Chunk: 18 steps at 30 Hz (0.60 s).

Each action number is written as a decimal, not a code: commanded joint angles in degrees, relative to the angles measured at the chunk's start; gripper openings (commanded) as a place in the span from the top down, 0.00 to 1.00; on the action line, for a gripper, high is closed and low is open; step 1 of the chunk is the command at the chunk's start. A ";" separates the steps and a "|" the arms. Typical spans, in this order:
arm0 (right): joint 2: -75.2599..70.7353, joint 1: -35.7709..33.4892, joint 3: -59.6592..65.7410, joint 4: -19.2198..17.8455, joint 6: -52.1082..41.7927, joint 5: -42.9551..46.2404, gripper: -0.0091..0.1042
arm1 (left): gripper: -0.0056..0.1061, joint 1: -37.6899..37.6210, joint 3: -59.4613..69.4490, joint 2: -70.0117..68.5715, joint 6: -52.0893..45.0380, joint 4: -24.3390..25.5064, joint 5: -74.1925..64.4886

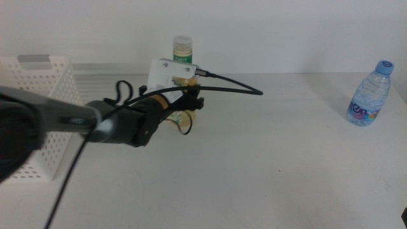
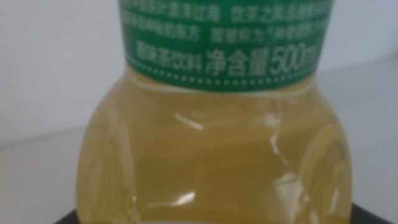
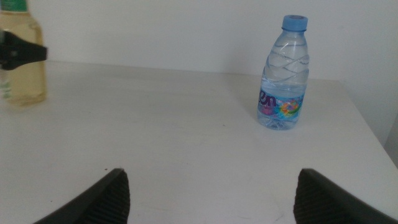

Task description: Use arms to grab the bottles and put them into the dustbin to the left of the table.

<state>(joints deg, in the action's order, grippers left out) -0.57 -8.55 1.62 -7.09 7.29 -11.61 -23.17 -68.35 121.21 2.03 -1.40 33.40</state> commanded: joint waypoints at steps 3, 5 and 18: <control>-1.57 0.56 -0.46 -0.77 -0.21 4.37 0.08 | 0.83 -0.03 5.71 -12.27 0.77 0.02 2.62; -1.57 0.56 -0.46 -0.77 -0.21 4.37 0.08 | 0.83 -0.03 8.82 -16.67 0.72 0.08 -0.20; -1.57 0.56 -0.46 -0.77 -0.21 4.37 0.08 | 0.83 3.27 10.16 -39.55 0.49 2.09 -36.37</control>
<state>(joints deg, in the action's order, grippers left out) -0.57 -8.55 1.62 -7.09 7.29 -11.61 -20.72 -55.21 86.07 2.03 0.84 -4.66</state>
